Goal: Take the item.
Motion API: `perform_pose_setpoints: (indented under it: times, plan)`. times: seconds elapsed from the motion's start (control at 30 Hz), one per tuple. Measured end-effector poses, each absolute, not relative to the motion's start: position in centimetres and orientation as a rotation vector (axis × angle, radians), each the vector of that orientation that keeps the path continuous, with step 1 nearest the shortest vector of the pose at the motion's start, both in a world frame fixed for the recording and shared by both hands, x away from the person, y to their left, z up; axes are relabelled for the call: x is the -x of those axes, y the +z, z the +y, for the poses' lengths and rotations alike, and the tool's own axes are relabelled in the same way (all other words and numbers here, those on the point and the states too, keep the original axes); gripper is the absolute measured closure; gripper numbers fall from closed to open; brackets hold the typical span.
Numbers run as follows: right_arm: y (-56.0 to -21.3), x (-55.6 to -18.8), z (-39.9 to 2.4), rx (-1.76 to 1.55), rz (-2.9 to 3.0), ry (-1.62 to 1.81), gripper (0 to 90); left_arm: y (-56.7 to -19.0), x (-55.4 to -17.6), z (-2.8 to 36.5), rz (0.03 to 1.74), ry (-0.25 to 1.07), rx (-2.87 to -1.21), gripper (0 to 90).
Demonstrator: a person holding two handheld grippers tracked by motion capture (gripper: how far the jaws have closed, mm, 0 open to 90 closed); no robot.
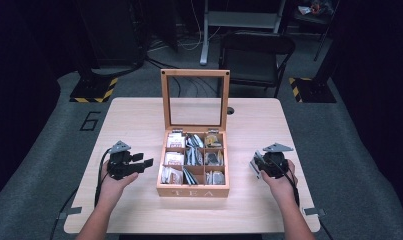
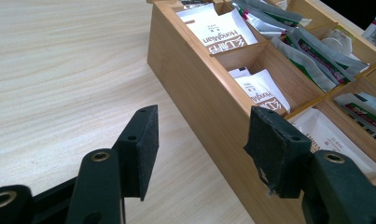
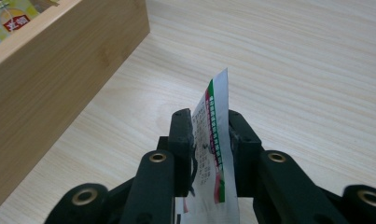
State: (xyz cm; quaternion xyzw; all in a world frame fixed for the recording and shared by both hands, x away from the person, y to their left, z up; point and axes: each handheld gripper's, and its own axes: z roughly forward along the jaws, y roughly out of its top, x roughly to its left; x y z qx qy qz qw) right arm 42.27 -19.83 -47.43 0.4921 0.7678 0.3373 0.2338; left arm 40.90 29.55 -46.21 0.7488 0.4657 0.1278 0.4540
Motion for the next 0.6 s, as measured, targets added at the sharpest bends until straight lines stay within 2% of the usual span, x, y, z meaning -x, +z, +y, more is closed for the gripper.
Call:
perform_pose_setpoints:
  times: [0.17, 0.6]
  plan:
    - [-47.4, -42.4, -20.5, -1.375, 2.089, 0.915, 67.1, -46.2, -40.9, 29.5, 1.159, 0.303, -1.849, 43.5]
    - [-48.1, -42.8, -21.9, -1.441, 2.063, 0.851, 61.3, -46.2, -40.9, 29.5, 1.151, 0.308, -1.853, 43.4]
